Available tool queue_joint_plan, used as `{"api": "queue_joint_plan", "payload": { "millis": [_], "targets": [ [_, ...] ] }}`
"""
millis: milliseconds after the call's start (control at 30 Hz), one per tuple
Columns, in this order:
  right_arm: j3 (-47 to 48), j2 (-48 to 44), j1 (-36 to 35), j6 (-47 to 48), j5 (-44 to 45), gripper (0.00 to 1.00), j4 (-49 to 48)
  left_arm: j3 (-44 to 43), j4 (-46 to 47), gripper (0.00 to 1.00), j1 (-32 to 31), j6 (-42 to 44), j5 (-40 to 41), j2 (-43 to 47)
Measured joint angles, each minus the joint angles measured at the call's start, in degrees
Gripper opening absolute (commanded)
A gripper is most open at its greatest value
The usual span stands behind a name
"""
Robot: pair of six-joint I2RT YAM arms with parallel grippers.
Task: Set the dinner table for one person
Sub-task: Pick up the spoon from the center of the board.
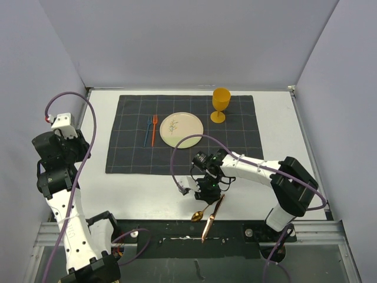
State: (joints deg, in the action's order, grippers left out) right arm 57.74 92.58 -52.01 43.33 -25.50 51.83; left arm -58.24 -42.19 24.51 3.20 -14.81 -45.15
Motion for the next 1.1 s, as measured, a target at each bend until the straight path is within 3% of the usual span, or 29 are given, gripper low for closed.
{"api": "queue_joint_plan", "payload": {
  "millis": [1100],
  "targets": [
    [2.82, 8.55, -2.1, 0.61, -1.75, 0.2, 0.68, -0.13, 0.0, 0.34, 0.04, 0.39, -3.04, -0.92]
  ]
}}
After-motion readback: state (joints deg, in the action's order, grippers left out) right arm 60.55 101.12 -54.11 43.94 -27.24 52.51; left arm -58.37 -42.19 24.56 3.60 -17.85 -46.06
